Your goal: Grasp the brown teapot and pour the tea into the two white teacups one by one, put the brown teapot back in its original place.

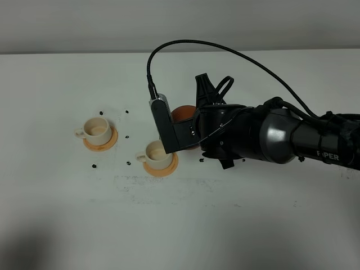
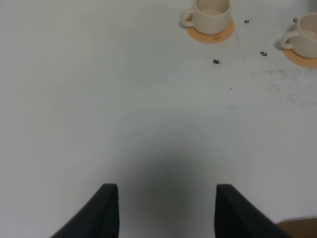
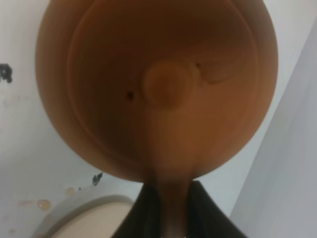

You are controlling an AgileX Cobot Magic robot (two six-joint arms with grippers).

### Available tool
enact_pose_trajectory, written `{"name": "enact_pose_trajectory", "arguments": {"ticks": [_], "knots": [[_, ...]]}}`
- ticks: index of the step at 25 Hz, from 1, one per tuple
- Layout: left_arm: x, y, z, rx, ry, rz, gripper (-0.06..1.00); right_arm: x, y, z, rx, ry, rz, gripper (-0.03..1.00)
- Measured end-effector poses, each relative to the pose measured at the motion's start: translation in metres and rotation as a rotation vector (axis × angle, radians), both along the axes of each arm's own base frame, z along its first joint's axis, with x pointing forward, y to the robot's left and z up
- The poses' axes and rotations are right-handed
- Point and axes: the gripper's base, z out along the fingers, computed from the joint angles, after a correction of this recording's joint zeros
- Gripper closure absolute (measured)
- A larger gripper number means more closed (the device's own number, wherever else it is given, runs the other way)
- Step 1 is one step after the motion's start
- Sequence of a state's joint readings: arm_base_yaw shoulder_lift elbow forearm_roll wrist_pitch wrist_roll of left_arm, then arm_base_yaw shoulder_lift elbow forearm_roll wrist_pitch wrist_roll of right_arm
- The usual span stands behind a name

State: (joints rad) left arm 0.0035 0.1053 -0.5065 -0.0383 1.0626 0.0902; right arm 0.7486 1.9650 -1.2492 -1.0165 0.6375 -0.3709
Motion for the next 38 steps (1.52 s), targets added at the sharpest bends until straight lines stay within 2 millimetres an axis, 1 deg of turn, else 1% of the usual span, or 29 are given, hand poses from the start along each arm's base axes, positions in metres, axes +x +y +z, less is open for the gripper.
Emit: {"name": "enact_pose_trajectory", "arguments": {"ticks": [12,38], "knots": [[0.0,0.0,0.0,0.001,0.0,-0.001,0.48,-0.0015,0.0015,0.0017,-0.071,-0.021,0.044,0.85],[0.0,0.0,0.0,0.001,0.0,-0.001,0.48,0.001,0.0065,0.0069,-0.139,-0.095,0.14,0.85]]}}
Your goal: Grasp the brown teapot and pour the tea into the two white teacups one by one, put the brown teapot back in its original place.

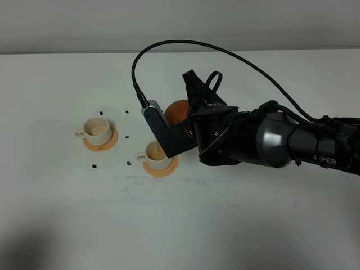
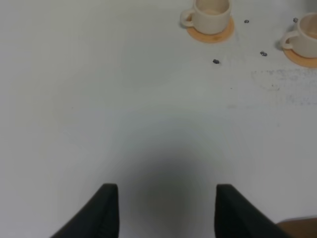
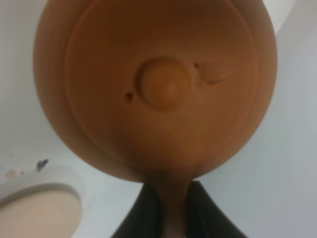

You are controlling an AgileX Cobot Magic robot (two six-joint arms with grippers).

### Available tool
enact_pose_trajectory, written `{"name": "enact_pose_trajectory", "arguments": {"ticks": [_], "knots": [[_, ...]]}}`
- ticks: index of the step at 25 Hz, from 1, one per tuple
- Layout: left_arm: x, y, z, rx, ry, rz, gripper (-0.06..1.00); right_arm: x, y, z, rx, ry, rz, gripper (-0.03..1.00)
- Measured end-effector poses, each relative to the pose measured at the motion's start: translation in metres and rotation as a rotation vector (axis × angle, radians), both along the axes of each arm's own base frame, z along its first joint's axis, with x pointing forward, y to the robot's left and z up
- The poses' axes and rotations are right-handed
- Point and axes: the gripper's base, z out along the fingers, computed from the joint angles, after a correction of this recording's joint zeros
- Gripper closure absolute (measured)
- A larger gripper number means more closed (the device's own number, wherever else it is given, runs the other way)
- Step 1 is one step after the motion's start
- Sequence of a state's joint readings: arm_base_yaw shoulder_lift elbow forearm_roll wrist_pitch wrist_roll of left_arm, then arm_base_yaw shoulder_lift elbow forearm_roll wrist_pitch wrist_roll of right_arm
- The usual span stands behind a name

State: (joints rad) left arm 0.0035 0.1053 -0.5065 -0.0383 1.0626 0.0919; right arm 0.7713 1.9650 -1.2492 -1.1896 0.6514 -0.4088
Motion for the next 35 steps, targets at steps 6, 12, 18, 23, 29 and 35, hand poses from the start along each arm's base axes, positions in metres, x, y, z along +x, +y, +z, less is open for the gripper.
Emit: {"name": "enact_pose_trajectory", "arguments": {"ticks": [6,12,18,23,29,35], "knots": [[0.0,0.0,0.0,0.0,0.0,0.0,0.48,0.0,0.001,0.0,0.0,-0.003,0.007,0.85],[0.0,0.0,0.0,0.0,0.0,0.0,0.48,-0.001,0.002,0.0,0.0,-0.004,0.014,0.85],[0.0,0.0,0.0,0.0,0.0,0.0,0.48,-0.001,0.003,0.0,-0.001,-0.004,0.018,0.85],[0.0,0.0,0.0,0.0,0.0,0.0,0.48,-0.007,0.01,0.0,-0.003,-0.006,0.039,0.85],[0.0,0.0,0.0,-0.001,0.0,0.001,0.48,-0.011,0.015,0.0,-0.003,-0.007,0.057,0.85],[0.0,0.0,0.0,-0.001,0.0,0.001,0.48,-0.009,0.015,0.003,-0.04,-0.04,0.083,0.85]]}}
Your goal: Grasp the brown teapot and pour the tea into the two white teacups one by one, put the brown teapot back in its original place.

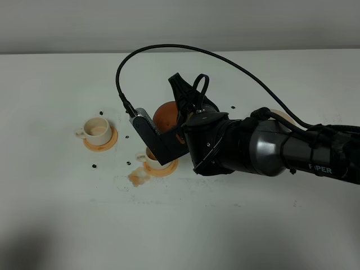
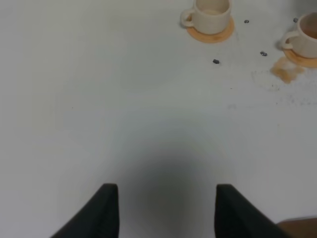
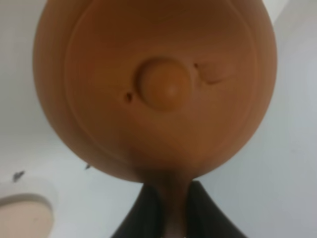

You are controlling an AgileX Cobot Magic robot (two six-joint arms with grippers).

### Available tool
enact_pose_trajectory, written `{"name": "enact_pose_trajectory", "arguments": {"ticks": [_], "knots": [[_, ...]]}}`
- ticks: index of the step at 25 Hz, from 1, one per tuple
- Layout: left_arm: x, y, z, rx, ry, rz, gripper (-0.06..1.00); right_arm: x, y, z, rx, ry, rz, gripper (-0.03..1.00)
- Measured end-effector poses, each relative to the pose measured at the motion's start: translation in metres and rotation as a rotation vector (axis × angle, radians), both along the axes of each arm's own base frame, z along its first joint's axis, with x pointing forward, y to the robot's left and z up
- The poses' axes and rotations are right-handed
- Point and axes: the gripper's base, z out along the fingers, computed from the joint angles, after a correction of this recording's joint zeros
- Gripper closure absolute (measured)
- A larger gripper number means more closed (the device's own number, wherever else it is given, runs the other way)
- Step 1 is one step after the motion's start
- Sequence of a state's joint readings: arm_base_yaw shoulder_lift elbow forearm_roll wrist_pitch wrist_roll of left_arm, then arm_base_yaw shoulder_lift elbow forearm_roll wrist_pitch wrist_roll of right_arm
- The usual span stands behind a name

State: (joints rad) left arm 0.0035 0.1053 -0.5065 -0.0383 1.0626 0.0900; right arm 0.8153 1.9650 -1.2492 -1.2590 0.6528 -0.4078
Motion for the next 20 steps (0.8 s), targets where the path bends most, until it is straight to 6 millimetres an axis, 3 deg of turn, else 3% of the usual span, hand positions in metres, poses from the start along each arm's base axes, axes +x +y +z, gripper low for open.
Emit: {"name": "enact_pose_trajectory", "arguments": {"ticks": [20], "knots": [[0.0,0.0,0.0,0.0,0.0,0.0,0.48,0.011,-0.008,-0.01,-0.05,-0.024,-0.005,0.85]]}}
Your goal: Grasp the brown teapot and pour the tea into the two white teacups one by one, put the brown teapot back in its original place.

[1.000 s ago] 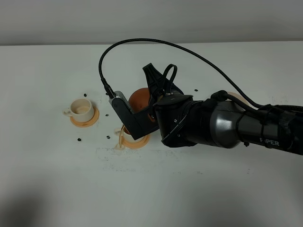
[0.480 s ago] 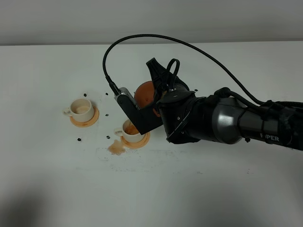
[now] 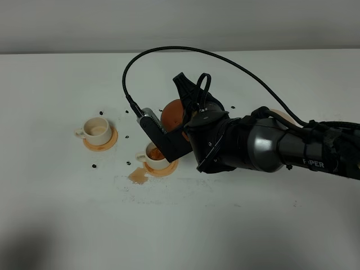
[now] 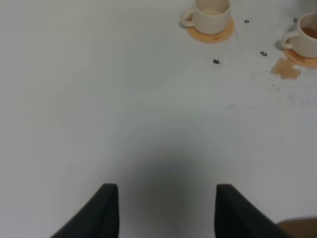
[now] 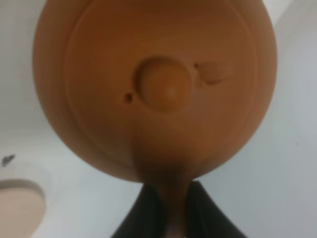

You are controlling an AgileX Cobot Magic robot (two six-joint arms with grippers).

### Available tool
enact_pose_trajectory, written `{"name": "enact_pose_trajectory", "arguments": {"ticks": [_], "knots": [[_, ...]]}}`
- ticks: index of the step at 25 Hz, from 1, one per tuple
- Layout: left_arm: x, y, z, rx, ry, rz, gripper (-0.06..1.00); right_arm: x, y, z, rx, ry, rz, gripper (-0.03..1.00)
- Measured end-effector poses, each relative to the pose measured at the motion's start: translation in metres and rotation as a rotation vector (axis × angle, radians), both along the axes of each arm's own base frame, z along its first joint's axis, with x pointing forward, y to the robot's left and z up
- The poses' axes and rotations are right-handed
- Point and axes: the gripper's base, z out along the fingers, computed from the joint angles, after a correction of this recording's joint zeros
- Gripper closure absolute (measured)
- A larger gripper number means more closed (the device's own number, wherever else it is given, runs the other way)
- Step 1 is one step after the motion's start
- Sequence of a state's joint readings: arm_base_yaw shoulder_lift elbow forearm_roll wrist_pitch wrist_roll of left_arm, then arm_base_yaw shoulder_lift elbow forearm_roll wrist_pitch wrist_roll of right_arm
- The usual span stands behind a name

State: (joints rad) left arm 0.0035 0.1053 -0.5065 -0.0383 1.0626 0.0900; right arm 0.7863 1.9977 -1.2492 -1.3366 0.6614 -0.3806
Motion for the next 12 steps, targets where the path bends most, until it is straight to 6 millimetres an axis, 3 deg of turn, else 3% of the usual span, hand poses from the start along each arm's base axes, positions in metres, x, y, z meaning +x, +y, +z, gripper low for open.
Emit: {"name": "enact_pose_trajectory", "arguments": {"ticks": [12], "knots": [[0.0,0.0,0.0,0.001,0.0,-0.001,0.48,0.002,0.002,-0.013,-0.035,-0.003,0.016,0.85]]}}
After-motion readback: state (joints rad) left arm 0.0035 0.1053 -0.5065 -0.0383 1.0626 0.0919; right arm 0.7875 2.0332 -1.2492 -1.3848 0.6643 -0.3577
